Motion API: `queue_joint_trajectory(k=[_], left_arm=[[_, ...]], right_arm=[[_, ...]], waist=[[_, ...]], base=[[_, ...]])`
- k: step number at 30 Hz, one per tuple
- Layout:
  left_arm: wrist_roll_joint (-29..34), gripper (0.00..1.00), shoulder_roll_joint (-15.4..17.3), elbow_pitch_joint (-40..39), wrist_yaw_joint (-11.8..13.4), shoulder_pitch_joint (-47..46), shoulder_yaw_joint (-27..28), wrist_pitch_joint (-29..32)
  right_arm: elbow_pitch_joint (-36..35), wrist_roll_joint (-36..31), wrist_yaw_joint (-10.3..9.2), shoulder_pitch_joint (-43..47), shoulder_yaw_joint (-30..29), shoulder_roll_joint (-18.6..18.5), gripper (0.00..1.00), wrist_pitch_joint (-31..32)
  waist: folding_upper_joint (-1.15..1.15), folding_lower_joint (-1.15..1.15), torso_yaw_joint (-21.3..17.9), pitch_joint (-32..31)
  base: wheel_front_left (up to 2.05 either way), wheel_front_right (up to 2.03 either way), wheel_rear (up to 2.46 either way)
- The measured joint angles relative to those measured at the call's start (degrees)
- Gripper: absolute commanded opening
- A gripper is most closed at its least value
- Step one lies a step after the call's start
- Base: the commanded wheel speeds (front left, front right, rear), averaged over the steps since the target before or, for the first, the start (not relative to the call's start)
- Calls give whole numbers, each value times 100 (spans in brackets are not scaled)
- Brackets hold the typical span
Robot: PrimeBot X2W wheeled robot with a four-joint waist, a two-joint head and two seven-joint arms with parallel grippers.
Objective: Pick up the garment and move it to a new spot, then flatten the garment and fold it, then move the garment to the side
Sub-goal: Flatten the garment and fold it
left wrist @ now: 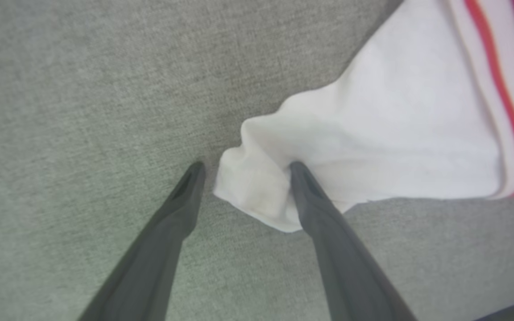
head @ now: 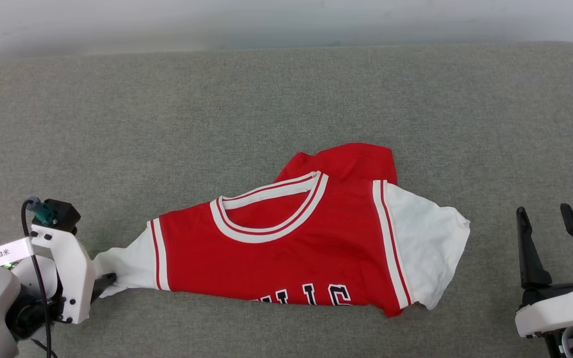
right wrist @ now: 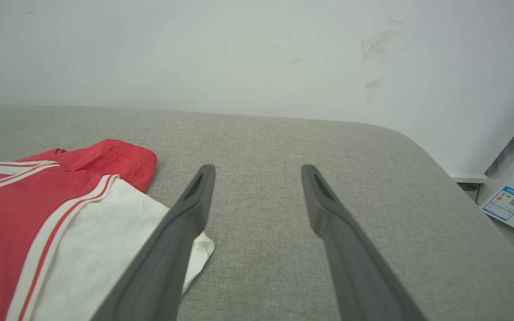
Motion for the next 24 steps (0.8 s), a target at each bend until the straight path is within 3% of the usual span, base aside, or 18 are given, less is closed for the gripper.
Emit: queue_joint_trajectory(k=[1, 2, 8, 14, 20, 24], left_arm=[[-5, 41, -12, 46, -41, -15, -8, 2], [-2, 0, -30, 80, -68, -30, -23, 3], [246, 0, -201, 248, -138, -110, -142, -380], [522, 0, -247, 48, -146, -281, -42, -1101], [749, 0, -149, -482, -47, -399, 38, -1507], [872, 0, -41, -933, 127, -409, 74, -1603]], right_arm=[[8, 0, 0, -2, 0, -8, 100, 1], [10, 0, 0, -2, -2, -9, 100, 3], [-18, 0, 0, -7, 44, -134, 100, 127], [-223, 46, 0, -123, 134, -515, 100, 390], [-355, 413, 0, -444, 705, -1315, 100, 1077], [-336, 992, 0, -786, 1350, -2015, 100, 1997]], waist=[[0, 0, 1, 0], [0, 0, 3, -7], [0, 0, 68, -186], [0, 1, 202, -476], [0, 1, 356, -692], [0, 1, 420, -756]], base=[[0, 0, 0], [0, 0, 0], [0, 0, 0], [0, 0, 0], [0, 0, 0], [0, 0, 0]])
